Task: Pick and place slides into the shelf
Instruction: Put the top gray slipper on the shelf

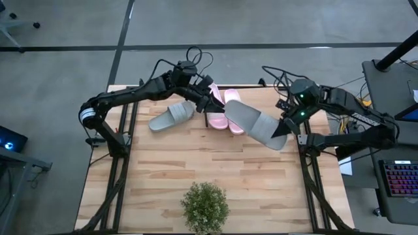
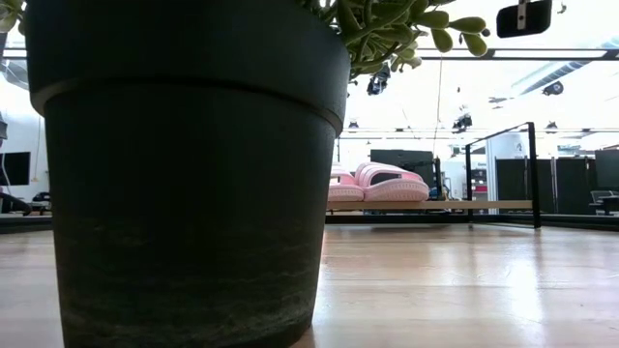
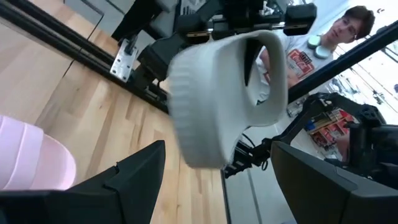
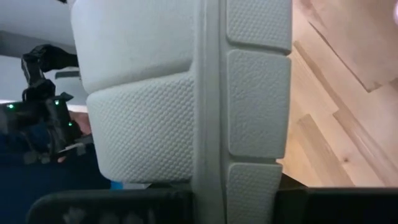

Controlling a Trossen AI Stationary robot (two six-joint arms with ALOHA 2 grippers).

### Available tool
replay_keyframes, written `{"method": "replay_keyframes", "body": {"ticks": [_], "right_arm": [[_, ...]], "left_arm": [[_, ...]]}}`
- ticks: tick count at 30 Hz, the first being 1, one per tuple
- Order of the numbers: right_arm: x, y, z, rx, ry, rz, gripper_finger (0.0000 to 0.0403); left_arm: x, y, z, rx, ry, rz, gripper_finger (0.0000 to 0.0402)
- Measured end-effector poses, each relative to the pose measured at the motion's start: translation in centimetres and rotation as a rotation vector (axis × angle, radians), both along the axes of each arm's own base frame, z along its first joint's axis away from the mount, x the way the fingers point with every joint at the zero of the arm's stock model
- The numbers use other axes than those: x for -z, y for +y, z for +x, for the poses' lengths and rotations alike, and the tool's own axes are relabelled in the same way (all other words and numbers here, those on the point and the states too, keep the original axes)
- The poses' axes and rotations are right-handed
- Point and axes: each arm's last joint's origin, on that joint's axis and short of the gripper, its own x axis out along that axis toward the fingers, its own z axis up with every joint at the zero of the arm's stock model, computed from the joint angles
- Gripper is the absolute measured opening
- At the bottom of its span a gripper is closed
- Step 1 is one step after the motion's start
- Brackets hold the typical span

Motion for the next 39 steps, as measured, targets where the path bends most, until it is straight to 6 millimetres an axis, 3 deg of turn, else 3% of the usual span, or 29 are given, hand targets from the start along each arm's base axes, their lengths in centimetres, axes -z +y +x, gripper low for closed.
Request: {"method": "replay_keyframes", "body": {"ticks": [11,27,31,38,39], "right_arm": [[0.1,-0.5,1.7,-0.059,0.008,0.025,0.0033],[-1.0,-1.5,4.9,-0.153,-0.031,0.01,0.0033],[-1.4,-1.6,5.2,-0.16,-0.04,0.01,0.0033],[-1.5,-1.5,4.6,-0.129,-0.008,-0.018,0.0057],[-1.6,-1.5,4.5,-0.126,-0.008,-0.022,0.0061]], "left_arm": [[0.4,0.0,0.3,-0.002,0.018,-0.021,0.0277],[1.5,-1.4,2.8,0.103,0.005,-0.101,0.0271],[1.4,-1.9,2.9,0.118,-0.001,-0.099,0.0222],[0.7,-2.0,2.5,0.1,-0.024,-0.086,0.0039],[0.6,-1.9,2.5,0.095,-0.028,-0.083,0.0033]]}}
